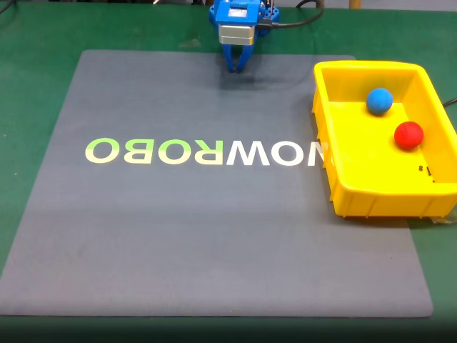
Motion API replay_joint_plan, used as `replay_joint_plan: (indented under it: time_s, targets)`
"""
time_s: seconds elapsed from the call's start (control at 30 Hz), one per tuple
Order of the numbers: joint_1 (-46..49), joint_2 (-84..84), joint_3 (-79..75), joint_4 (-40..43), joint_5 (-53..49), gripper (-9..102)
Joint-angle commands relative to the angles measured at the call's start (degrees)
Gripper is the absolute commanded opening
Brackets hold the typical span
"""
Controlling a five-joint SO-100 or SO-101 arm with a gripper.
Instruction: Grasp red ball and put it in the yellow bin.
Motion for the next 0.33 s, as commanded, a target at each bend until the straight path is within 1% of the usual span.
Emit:
replay_joint_plan:
  time_s: [0.0,0.3]
  targets:
    - [0.35,0.70,1.85,0.09,-0.44,0]
    - [0.44,0.70,1.85,0.18,-0.70,0]
